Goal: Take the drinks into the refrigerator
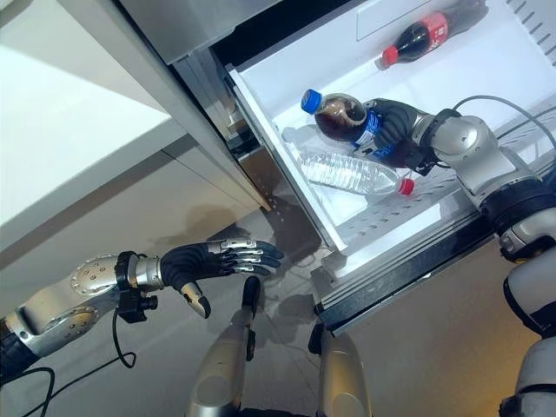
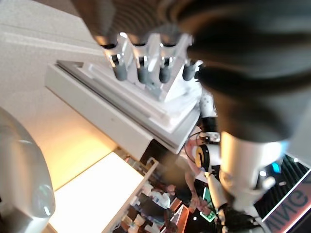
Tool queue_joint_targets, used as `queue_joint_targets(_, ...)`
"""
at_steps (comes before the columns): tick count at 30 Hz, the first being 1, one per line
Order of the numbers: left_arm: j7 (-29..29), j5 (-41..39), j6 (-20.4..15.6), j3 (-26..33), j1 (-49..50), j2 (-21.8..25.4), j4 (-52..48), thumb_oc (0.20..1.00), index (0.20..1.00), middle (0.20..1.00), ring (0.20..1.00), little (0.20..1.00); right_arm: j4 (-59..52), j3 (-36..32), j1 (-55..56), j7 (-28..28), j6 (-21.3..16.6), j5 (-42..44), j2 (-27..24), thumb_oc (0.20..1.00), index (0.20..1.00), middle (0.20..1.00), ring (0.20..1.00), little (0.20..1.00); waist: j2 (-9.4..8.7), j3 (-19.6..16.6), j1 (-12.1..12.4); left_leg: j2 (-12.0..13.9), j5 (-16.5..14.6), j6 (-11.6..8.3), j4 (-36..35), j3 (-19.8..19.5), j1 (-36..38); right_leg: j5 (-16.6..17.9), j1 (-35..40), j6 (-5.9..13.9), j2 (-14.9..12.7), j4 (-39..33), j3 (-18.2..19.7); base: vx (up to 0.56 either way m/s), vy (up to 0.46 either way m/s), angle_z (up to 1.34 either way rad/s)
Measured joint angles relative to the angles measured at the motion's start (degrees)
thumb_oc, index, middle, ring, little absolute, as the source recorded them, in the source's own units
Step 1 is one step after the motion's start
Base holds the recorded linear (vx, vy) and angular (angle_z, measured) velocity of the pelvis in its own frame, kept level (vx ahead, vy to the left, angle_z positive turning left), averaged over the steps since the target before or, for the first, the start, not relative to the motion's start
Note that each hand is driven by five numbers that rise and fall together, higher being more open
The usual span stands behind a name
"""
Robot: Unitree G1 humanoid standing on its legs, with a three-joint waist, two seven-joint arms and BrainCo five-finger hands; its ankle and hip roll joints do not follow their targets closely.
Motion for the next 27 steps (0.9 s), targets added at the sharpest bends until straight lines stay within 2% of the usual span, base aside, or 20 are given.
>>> queue_joint_targets(10, 0.3, 0.1, 0.0, 0.0, -0.7, 0.0, -0.1, 1.000, 1.000, 1.000, 1.000, 1.000, -0.4, 0.9, -0.8, 1.9, 0.9, -0.1, -0.3, 0.200, 0.200, 0.200, 0.200, 0.200, 0.02, 0.0, 0.8, -0.2, 0.2, -0.16, 0.9, -1.5, -2.9, -0.5, -2.2, -0.57, -0.4, 1.1, -0.9, 0.00, -0.008, 0.07)
queue_joint_targets(16, 0.4, 0.1, 0.0, 0.0, -1.9, 0.0, -0.1, 1.000, 1.000, 1.000, 1.000, 1.000, 0.7, 3.3, -4.8, 1.8, 0.9, -4.6, 0.2, 0.200, 0.200, 0.200, 0.200, 0.200, 0.12, -0.1, 0.6, -0.5, 0.5, -0.29, 1.9, -1.5, -4.9, -0.7, -4.2, -0.96, -0.7, 1.9, -1.0, 0.00, 0.000, 0.00)
queue_joint_targets(21, 1.6, 2.5, 0.1, 0.5, -0.8, -0.4, -0.1, 1.000, 1.000, 1.000, 1.000, 1.000, 9.2, 4.4, -9.8, -0.3, 0.7, -14.7, 5.3, 0.200, 0.200, 0.200, 0.200, 0.200, 0.41, -0.2, 0.3, -0.6, 0.6, -0.40, 2.8, -1.4, -6.3, -0.4, -5.5, -1.40, -0.8, 2.5, -0.7, 0.00, 0.004, -0.01)
queue_joint_targets(25, 2.7, 4.0, 0.6, 2.5, 1.1, -3.1, -0.1, 1.000, 1.000, 1.000, 1.000, 1.000, 16.8, 3.8, -12.7, -3.0, 1.3, -24.6, 8.5, 0.200, 0.200, 0.200, 0.200, 0.200, 0.46, -0.3, 0.3, -0.4, 0.6, -0.53, 3.0, -1.4, -7.4, -0.1, -6.6, -1.82, -0.5, 2.6, -0.7, 0.00, 0.000, 0.00)
queue_joint_targets(27, 3.2, 4.5, 0.8, 3.4, 1.6, -4.1, -0.2, 1.000, 1.000, 1.000, 1.000, 1.000, 18.9, 4.4, -13.3, -3.6, 2.7, -28.6, 9.2, 0.200, 0.200, 0.200, 0.200, 0.200, 0.46, -0.3, 0.4, -0.3, 0.6, -0.59, 3.0, -1.4, -7.5, -0.1, -6.7, -1.82, -0.3, 2.6, -0.7, 0.00, 0.000, 0.00)
